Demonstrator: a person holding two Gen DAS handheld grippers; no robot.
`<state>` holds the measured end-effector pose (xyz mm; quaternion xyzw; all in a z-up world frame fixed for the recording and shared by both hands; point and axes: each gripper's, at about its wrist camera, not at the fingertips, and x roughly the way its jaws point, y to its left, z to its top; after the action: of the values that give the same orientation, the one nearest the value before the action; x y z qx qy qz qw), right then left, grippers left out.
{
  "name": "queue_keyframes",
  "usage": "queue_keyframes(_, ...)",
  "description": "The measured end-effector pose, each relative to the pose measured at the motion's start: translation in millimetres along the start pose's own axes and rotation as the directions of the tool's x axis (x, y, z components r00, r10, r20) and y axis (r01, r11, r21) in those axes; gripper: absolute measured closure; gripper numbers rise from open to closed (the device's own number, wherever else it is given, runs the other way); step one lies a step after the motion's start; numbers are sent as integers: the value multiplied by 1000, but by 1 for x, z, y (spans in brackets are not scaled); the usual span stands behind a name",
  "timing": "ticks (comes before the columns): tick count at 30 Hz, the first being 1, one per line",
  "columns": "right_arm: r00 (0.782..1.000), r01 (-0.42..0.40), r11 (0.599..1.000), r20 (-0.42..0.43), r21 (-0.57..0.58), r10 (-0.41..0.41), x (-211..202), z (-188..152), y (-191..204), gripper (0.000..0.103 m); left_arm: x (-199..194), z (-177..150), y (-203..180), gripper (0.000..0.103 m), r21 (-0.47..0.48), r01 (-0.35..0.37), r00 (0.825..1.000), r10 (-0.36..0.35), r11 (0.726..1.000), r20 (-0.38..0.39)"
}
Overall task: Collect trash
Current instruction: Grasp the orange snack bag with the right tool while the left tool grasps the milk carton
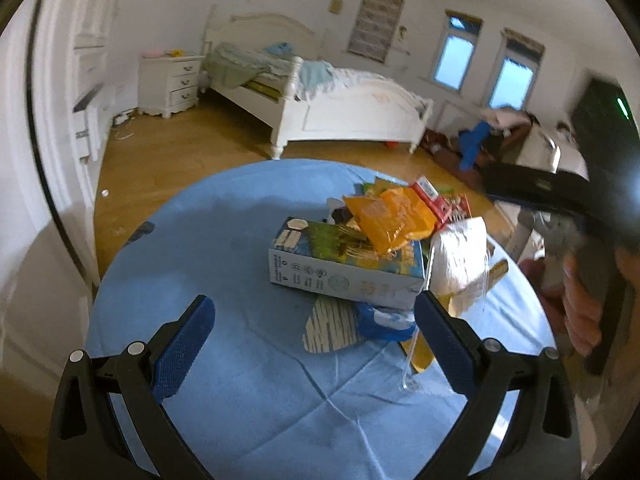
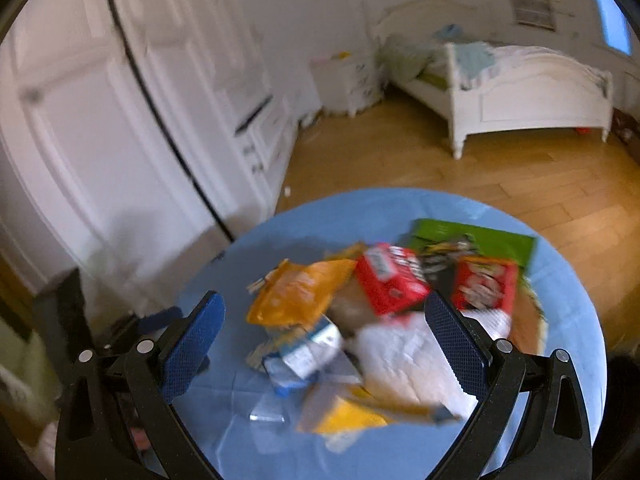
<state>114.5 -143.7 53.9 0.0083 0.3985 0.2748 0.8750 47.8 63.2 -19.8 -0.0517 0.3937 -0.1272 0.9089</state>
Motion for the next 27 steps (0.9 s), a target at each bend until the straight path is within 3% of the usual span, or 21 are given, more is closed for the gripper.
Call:
queue_keyframes(4,991,61,995,-116,-73,-69,43,11,22,4,0,1,-4,4,67,-7,1000,6,998,4)
queue_keyframes(6,985,81,992,-145,-94,-94,58,11,25,10,3,2,-6,4,110,-16,1000,15,994,5)
queue_keyframes(8,980,114,983,-145,-142,-135,63,10,32,27,6,5,-6,4,159,-32,999,33,987,0)
queue_keyframes(9,980,109,985,-152,-136,-130,67,9,30,45,7,6,-7,4,184,-39,999,39,982,2)
queue_keyframes(10,981,89,989,-164,-116,-107,66,7,24,55,8,8,-8,4,206,-45,999,45,977,4)
queue_keyframes(13,985,45,997,-163,-64,-55,64,2,11,68,11,14,-12,4,264,-34,999,37,964,-6)
queue_keyframes(18,996,-60,996,-56,61,63,28,-6,-15,74,21,20,-17,4,308,-21,1000,25,951,-10)
queue_keyframes(22,992,-127,982,18,138,126,-6,-20,-38,75,29,31,-18,4,337,-21,1000,24,941,-4)
queue_keyframes(25,988,-156,972,49,175,150,-29,-35,-52,76,30,39,-19,4,415,-18,1000,12,910,18)
queue_keyframes(27,984,-179,964,64,199,169,-43,-44,-60,76,31,45,-21,4,493,36,999,-39,869,-5)
